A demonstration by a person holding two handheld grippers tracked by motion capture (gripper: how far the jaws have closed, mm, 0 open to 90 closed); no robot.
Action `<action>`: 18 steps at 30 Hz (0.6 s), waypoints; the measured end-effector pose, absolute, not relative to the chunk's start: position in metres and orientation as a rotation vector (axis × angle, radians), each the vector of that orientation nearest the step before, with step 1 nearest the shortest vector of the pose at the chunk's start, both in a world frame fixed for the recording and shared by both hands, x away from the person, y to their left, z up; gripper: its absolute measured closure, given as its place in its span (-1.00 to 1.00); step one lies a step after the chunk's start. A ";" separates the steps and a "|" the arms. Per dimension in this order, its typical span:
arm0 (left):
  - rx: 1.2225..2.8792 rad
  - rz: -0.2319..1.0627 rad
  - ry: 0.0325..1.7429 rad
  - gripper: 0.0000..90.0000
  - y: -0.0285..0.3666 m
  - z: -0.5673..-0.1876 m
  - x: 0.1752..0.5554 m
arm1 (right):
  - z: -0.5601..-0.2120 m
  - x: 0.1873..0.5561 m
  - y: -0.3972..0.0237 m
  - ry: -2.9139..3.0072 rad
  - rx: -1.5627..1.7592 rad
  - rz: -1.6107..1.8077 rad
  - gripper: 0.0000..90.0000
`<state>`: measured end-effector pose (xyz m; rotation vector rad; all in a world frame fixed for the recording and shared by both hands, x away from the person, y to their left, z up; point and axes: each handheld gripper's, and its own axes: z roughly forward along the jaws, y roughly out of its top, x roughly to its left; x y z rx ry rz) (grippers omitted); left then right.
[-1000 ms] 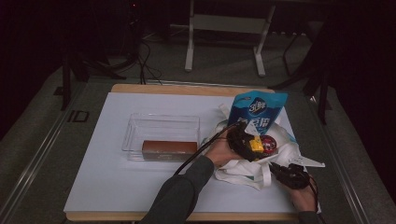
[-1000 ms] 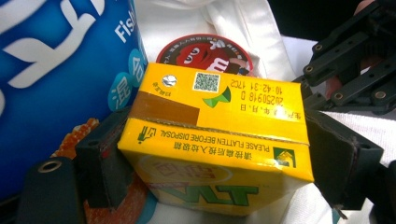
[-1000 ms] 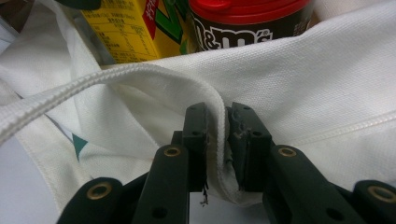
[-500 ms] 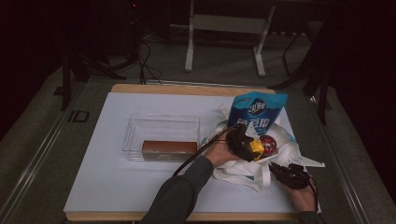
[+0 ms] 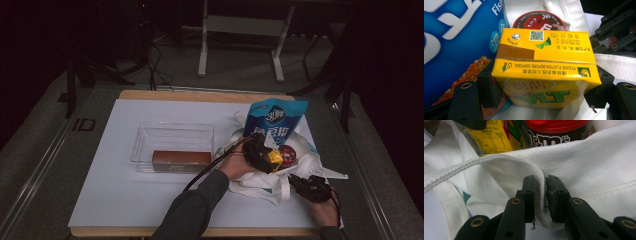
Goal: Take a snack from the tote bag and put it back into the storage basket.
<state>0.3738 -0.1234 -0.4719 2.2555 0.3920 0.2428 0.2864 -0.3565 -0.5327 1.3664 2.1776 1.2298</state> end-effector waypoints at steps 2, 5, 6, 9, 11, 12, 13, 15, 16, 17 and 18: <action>2.251 0.248 0.395 -0.36 -0.123 -0.470 0.373 | -0.533 0.286 -0.357 2.178 1.367 1.230 0.69; 2.233 0.250 0.403 -0.36 -0.121 -0.466 0.373 | -0.533 0.286 -0.357 2.178 1.367 1.231 0.69; 2.228 0.253 0.404 -0.36 -0.120 -0.464 0.372 | -0.533 0.286 -0.357 2.178 1.367 1.231 0.69; 2.199 0.259 0.410 -0.36 -0.118 -0.458 0.370 | -0.533 0.286 -0.357 2.178 1.368 1.230 0.69; 2.189 0.266 0.408 -0.36 -0.116 -0.454 0.369 | -0.533 0.286 -0.357 2.178 1.367 1.230 0.69; 2.183 0.265 0.408 -0.36 -0.115 -0.452 0.368 | -0.533 0.286 -0.357 2.177 1.366 1.230 0.69; 2.176 0.264 0.410 -0.36 -0.114 -0.451 0.368 | -0.533 0.287 -0.357 2.176 1.363 1.230 0.69; 2.170 0.276 0.411 -0.36 -0.113 -0.447 0.366 | -0.533 0.286 -0.357 2.177 1.366 1.230 0.69; 2.171 0.280 0.411 -0.36 -0.112 -0.445 0.366 | -0.533 0.286 -0.356 2.177 1.369 1.230 0.69; 2.170 0.282 0.412 -0.36 -0.111 -0.444 0.365 | -0.533 0.286 -0.357 2.177 1.365 1.230 0.69; 2.167 0.286 0.412 -0.36 -0.111 -0.442 0.365 | -0.533 0.287 -0.357 2.178 1.365 1.230 0.69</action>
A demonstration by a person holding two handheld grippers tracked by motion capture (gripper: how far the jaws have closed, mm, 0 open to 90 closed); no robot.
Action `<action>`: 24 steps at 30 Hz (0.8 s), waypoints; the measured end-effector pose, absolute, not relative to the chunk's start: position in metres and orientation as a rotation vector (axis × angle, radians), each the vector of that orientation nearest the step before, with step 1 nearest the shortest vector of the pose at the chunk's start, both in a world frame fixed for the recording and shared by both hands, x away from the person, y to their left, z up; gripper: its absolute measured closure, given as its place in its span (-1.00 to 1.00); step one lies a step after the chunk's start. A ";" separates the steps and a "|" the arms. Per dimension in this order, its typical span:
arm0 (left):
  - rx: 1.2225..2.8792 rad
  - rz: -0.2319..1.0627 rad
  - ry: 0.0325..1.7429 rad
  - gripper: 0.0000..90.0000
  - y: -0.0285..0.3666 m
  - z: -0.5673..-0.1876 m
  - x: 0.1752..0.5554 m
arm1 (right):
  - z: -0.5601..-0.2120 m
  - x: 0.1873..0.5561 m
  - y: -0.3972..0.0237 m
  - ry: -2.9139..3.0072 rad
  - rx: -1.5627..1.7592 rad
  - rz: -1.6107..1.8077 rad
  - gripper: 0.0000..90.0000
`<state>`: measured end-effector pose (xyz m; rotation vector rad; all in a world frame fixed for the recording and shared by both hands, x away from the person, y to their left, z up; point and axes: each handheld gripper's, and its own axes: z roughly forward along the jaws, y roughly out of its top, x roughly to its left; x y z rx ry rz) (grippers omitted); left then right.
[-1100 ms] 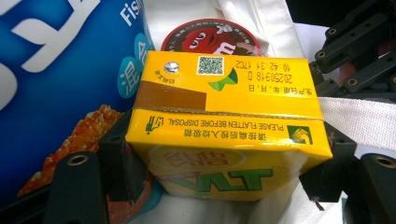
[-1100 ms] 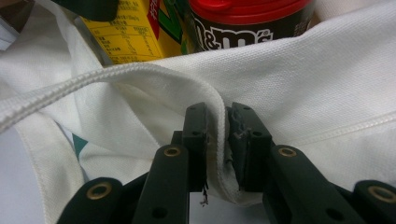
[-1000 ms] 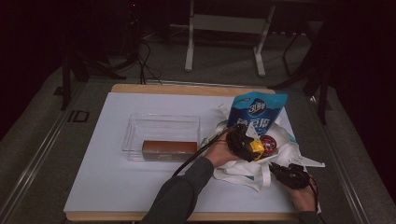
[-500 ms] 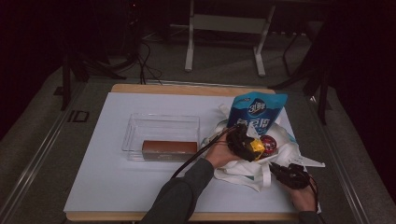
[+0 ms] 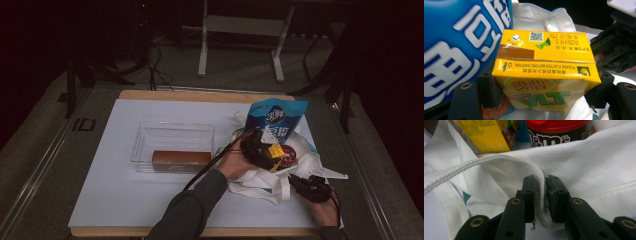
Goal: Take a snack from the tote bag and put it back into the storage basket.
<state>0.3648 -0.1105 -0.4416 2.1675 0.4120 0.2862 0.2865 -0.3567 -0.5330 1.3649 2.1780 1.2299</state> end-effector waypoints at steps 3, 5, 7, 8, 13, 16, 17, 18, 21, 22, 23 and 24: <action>2.160 0.283 0.418 -0.36 -0.108 -0.436 0.364 | -0.533 0.286 -0.357 2.178 1.365 1.230 0.69; 2.154 0.278 0.418 -0.36 -0.107 -0.432 0.363 | -0.533 0.287 -0.357 2.178 1.365 1.230 0.69; 2.151 0.278 0.416 -0.36 -0.105 -0.429 0.361 | -0.533 0.286 -0.356 2.175 1.368 1.232 0.69; 2.147 0.278 0.417 -0.36 -0.105 -0.427 0.361 | -0.533 0.286 -0.356 2.175 1.367 1.231 0.69; 2.144 0.285 0.414 -0.36 -0.103 -0.420 0.357 | -0.533 0.286 -0.356 2.175 1.367 1.231 0.69; 2.133 0.275 0.418 -0.36 -0.101 -0.417 0.354 | -0.533 0.287 -0.356 2.176 1.366 1.231 0.69; 2.131 0.277 0.416 -0.36 -0.101 -0.416 0.354 | -0.533 0.287 -0.356 2.176 1.366 1.232 0.69; 2.132 0.280 0.414 -0.36 -0.100 -0.415 0.353 | -0.533 0.287 -0.356 2.176 1.365 1.232 0.69; 2.134 0.275 0.411 -0.36 -0.097 -0.411 0.351 | -0.533 0.286 -0.356 2.177 1.366 1.231 0.69; 2.137 0.278 0.405 -0.36 -0.096 -0.410 0.350 | -0.533 0.286 -0.356 2.177 1.366 1.232 0.69; 2.136 0.280 0.405 -0.36 -0.095 -0.409 0.349 | -0.533 0.286 -0.356 2.177 1.367 1.232 0.69; 2.138 0.283 0.404 -0.36 -0.094 -0.407 0.348 | -0.533 0.286 -0.356 2.177 1.367 1.232 0.69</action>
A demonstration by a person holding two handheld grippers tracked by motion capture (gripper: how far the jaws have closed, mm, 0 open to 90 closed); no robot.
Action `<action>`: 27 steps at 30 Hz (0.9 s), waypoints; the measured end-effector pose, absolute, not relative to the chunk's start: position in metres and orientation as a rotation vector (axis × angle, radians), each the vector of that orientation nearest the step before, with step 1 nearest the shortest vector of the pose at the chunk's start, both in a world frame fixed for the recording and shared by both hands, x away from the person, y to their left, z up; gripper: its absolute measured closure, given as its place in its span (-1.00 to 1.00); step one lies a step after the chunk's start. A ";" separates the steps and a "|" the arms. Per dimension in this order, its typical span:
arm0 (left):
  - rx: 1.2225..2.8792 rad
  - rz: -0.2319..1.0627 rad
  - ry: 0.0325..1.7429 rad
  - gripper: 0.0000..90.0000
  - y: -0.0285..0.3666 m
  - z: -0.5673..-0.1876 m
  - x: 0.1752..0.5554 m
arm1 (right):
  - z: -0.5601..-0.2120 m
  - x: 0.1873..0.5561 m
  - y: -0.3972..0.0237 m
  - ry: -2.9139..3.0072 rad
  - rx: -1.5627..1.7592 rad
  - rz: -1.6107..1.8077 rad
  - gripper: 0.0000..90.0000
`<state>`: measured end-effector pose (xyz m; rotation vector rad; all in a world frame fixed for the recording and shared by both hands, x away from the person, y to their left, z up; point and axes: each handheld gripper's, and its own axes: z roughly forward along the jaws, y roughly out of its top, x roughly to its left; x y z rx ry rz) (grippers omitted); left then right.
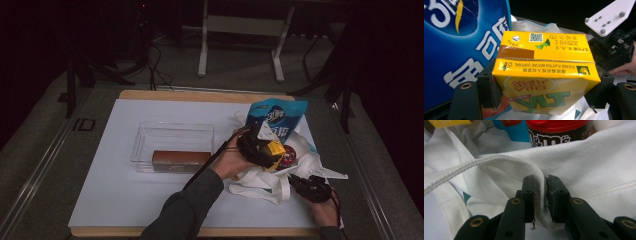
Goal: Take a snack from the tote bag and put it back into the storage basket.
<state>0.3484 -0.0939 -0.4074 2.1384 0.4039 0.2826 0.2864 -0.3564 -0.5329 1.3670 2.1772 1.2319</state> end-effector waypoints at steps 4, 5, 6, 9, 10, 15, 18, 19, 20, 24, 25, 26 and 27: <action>2.138 0.277 0.409 -0.36 -0.089 -0.402 0.345 | -0.533 0.286 -0.356 2.176 1.368 1.232 0.69; 2.136 0.277 0.409 -0.36 -0.088 -0.401 0.344 | -0.533 0.286 -0.356 2.176 1.368 1.231 0.69; 2.131 0.279 0.410 -0.36 -0.087 -0.400 0.343 | -0.533 0.286 -0.356 2.176 1.370 1.231 0.69; 2.129 0.281 0.408 -0.36 -0.084 -0.396 0.341 | -0.533 0.286 -0.356 2.176 1.368 1.231 0.69; 2.126 0.282 0.409 -0.36 -0.082 -0.395 0.341 | -0.533 0.286 -0.356 2.176 1.369 1.231 0.69; 2.117 0.295 0.414 -0.36 -0.075 -0.389 0.339 | -0.533 0.286 -0.356 2.178 1.368 1.231 0.69; 2.114 0.305 0.425 -0.36 -0.069 -0.387 0.340 | -0.533 0.286 -0.356 2.177 1.369 1.231 0.69; 2.114 0.307 0.429 -0.36 -0.067 -0.386 0.340 | -0.533 0.286 -0.356 2.178 1.368 1.230 0.69; 2.109 0.311 0.433 -0.36 -0.065 -0.385 0.340 | -0.533 0.286 -0.356 2.178 1.367 1.231 0.69; 2.092 0.317 0.447 -0.36 -0.057 -0.380 0.340 | -0.533 0.286 -0.356 2.178 1.368 1.230 0.69; 2.086 0.320 0.452 -0.36 -0.055 -0.379 0.340 | -0.533 0.286 -0.356 2.177 1.367 1.230 0.69; 2.085 0.322 0.455 -0.36 -0.053 -0.378 0.340 | -0.533 0.286 -0.356 2.178 1.367 1.230 0.69; 2.079 0.323 0.461 -0.36 -0.051 -0.377 0.340 | -0.533 0.286 -0.356 2.178 1.367 1.231 0.69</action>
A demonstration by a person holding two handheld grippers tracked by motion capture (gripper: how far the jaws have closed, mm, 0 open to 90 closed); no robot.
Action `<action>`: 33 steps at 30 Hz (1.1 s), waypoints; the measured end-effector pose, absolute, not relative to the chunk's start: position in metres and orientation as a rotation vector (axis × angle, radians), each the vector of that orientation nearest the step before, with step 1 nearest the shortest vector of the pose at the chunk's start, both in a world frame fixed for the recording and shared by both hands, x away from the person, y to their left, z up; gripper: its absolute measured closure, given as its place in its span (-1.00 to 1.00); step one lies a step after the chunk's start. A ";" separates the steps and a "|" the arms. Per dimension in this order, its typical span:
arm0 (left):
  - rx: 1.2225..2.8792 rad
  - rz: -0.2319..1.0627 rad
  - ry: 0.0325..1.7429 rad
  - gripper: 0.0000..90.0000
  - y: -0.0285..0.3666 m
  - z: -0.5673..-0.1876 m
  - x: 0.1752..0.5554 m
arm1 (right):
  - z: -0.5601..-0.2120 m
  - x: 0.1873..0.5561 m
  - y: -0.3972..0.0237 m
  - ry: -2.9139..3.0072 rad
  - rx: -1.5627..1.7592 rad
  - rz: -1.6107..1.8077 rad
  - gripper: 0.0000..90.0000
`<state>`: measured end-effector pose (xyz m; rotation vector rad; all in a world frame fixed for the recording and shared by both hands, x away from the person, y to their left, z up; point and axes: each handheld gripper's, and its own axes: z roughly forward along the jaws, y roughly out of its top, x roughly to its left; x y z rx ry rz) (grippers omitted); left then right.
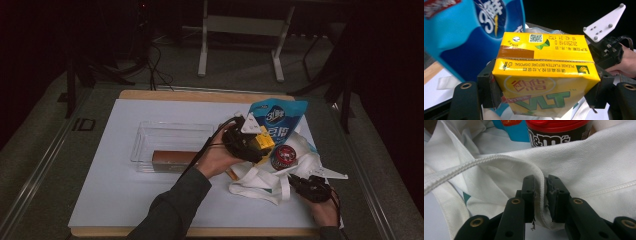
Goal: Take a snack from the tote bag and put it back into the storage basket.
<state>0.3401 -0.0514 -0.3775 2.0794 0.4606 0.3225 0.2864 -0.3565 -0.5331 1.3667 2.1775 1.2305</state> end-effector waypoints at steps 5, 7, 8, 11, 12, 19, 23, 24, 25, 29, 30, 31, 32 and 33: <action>2.063 0.330 0.483 -0.36 -0.040 -0.373 0.341 | -0.533 0.286 -0.356 2.176 1.367 1.232 0.69; 2.060 0.337 0.494 -0.36 -0.036 -0.372 0.342 | -0.533 0.286 -0.356 2.176 1.366 1.232 0.69; 2.055 0.341 0.500 -0.36 -0.033 -0.371 0.342 | -0.533 0.286 -0.357 2.176 1.367 1.232 0.69; 2.050 0.354 0.514 -0.36 -0.026 -0.369 0.343 | -0.533 0.286 -0.357 2.176 1.367 1.232 0.69; 2.045 0.357 0.520 -0.36 -0.024 -0.368 0.343 | -0.533 0.286 -0.357 2.176 1.367 1.232 0.69; 2.035 0.375 0.549 -0.36 -0.008 -0.367 0.344 | -0.533 0.286 -0.357 2.176 1.367 1.232 0.69; 2.028 0.377 0.569 -0.36 0.000 -0.367 0.346 | -0.533 0.287 -0.357 2.176 1.365 1.233 0.69; 2.027 0.377 0.575 -0.36 0.003 -0.367 0.347 | -0.533 0.287 -0.357 2.176 1.366 1.233 0.69; 2.023 0.382 0.579 -0.36 0.005 -0.367 0.347 | -0.533 0.287 -0.357 2.176 1.366 1.234 0.69; 2.011 0.394 0.603 -0.36 0.013 -0.367 0.349 | -0.533 0.287 -0.357 2.176 1.365 1.235 0.69; 2.007 0.394 0.610 -0.36 0.015 -0.367 0.349 | -0.533 0.287 -0.357 2.176 1.365 1.234 0.69; 2.006 0.398 0.613 -0.36 0.017 -0.366 0.349 | -0.533 0.287 -0.357 2.176 1.364 1.234 0.69; 2.003 0.405 0.620 -0.36 0.019 -0.366 0.349 | -0.533 0.287 -0.357 2.176 1.365 1.233 0.69; 2.004 0.410 0.623 -0.36 0.021 -0.366 0.349 | -0.533 0.287 -0.357 2.176 1.364 1.234 0.69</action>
